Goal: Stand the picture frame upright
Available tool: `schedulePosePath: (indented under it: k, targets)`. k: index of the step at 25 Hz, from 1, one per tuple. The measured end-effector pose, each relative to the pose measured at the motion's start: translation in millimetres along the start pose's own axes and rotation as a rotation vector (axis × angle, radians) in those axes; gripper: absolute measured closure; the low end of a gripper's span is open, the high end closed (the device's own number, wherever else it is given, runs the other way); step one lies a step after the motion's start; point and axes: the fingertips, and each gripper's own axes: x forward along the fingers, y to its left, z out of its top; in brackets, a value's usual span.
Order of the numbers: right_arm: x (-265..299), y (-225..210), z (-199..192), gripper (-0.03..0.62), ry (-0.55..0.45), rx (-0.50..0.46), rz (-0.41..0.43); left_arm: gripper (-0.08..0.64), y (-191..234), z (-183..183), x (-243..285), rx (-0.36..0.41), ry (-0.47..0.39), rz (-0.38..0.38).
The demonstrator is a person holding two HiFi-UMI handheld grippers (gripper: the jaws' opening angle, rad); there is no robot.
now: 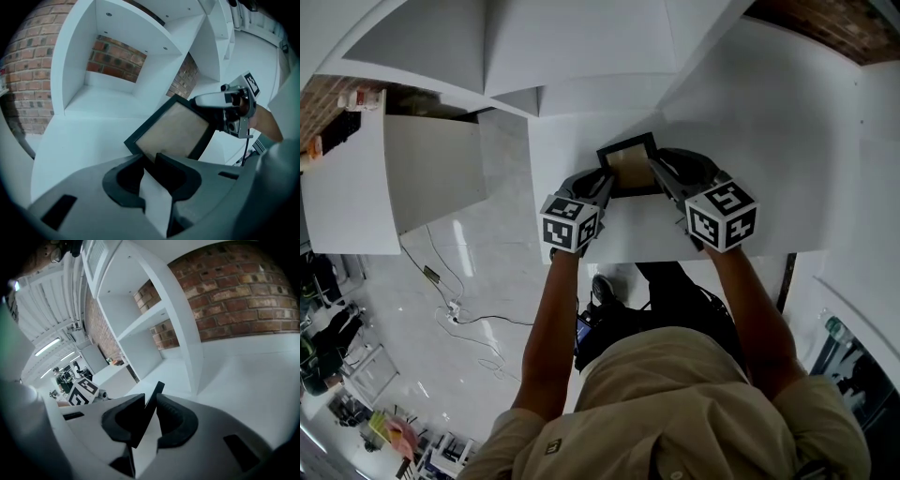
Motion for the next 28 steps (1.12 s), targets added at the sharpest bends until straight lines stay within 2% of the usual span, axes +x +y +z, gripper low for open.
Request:
schedulePosePath:
  k: [5,11,21,24,28]
  targets:
    - [4,33,21,0.524,-0.025,-0.084,0.073,0.492,-19,-7,4,0.017,0.015,-0.033]
    - [9,68,16,0.526,0.008,-0.202,0.145,0.492,-38,-13,10,0.030,0.014,-0.058]
    - [9,92,5,0.523,0.065,-0.346,0.168,0.492,-44,-13,2,0.039,-0.009,-0.075]
    - [12,99,4,0.520,0.074,-0.384,0.168,0.492,-38,-9,-12,0.071,-0.036,-0.061]
    - [12,105,2,0.517,0.100,-0.456,0.165,0.492,-17,7,-41,0.146,-0.107,-0.001]
